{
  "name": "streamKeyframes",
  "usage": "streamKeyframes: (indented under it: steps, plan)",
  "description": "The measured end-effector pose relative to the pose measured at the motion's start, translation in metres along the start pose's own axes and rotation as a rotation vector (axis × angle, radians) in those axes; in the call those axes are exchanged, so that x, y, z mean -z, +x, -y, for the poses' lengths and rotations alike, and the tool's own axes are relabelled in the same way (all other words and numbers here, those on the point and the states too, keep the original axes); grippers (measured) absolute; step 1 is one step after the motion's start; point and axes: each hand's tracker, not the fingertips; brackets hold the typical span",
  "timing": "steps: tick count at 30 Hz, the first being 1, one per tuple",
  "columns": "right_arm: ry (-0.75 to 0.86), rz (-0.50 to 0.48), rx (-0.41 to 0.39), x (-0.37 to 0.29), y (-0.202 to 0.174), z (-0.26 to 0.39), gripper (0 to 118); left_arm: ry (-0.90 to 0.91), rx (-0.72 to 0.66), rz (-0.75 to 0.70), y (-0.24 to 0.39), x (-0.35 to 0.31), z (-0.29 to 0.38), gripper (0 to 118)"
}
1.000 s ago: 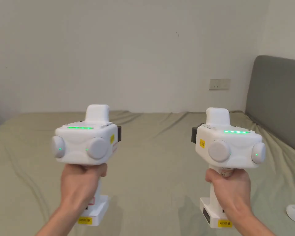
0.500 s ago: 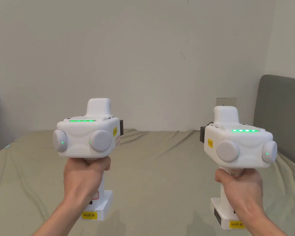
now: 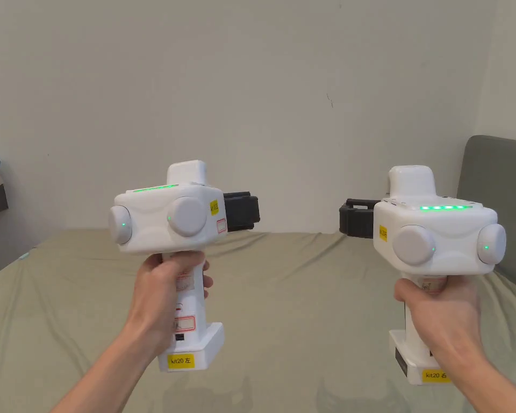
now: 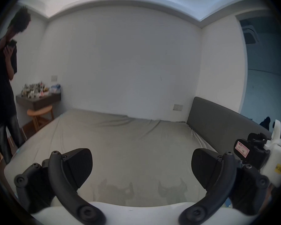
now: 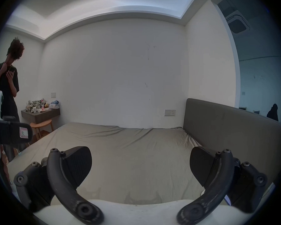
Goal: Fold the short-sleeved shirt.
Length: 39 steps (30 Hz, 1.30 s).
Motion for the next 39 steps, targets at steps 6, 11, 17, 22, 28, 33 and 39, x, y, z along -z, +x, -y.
streamKeyframes:
  steps: [6, 11, 17, 22, 28, 33, 39]
  plan:
    - [-0.019, -0.031, 0.045, -0.002, 0.004, -0.008, 118, 0.019, 0.022, 0.002, 0.0, -0.001, -0.007, 118]
    - [-0.015, -0.034, 0.048, -0.006, 0.004, -0.014, 118, 0.093, 0.086, -0.153, 0.007, -0.011, -0.011, 118]
    - [-0.005, -0.041, 0.053, -0.012, 0.0, -0.02, 118, 0.094, -0.014, -0.038, -0.009, -0.018, -0.021, 117]
    - [-0.003, -0.03, 0.045, -0.014, -0.001, -0.023, 118, 0.068, 0.096, -0.151, 0.004, -0.018, -0.018, 117]
    - [0.002, -0.025, 0.055, -0.008, 0.001, -0.021, 118, 0.081, 0.119, -0.194, 0.012, -0.015, -0.017, 117]
    - [0.001, -0.017, 0.042, -0.008, 0.002, -0.021, 118, 0.067, 0.093, -0.197, 0.003, -0.019, -0.019, 117]
    - [0.01, -0.004, 0.037, -0.009, 0.003, -0.021, 118, 0.07, 0.084, -0.196, -0.005, -0.024, -0.018, 117]
